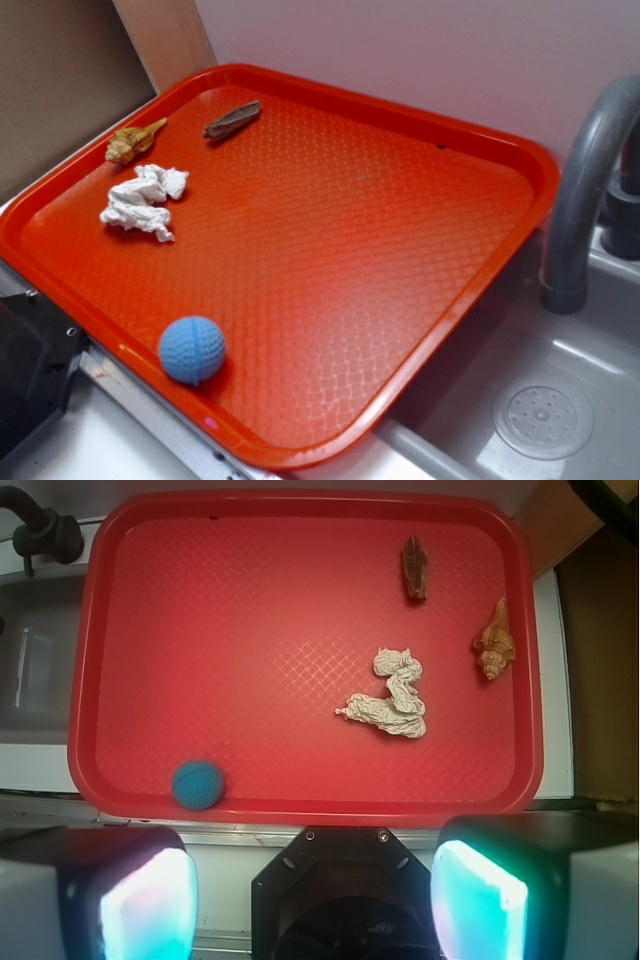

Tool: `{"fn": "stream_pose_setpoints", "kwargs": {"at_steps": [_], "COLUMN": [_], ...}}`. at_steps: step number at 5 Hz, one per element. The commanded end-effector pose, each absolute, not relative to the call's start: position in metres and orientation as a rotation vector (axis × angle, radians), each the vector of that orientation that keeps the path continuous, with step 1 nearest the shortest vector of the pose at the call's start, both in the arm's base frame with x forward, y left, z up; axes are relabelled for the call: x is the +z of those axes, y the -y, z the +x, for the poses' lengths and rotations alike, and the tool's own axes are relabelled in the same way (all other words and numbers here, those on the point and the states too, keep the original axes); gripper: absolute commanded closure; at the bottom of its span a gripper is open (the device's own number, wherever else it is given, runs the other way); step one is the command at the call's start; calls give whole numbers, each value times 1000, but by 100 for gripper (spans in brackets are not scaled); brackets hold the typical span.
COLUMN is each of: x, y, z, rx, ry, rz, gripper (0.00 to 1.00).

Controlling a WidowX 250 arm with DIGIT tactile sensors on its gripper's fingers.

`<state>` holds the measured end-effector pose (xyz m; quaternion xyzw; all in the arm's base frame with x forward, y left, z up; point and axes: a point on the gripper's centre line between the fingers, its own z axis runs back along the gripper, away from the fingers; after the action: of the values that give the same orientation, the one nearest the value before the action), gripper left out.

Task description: Grab the wood chip.

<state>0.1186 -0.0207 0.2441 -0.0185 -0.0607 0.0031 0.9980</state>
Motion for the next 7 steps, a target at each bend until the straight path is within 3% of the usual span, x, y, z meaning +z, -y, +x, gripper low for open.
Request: {"fn": "stream_pose_setpoints", "kwargs": {"at_steps": [1, 3, 4, 5, 6, 7], "x": [244, 215, 201, 171, 149, 130], "y": [21, -3, -21, -45, -55, -65], "z": [119, 165, 183, 205, 228, 250], "rx": [6, -16, 29, 93, 111, 132], "ry": [122, 208, 232, 202, 224, 220], "rz": [-37, -86, -47, 23, 85, 94], "gripper": [0, 0, 0, 0, 0, 0]}}
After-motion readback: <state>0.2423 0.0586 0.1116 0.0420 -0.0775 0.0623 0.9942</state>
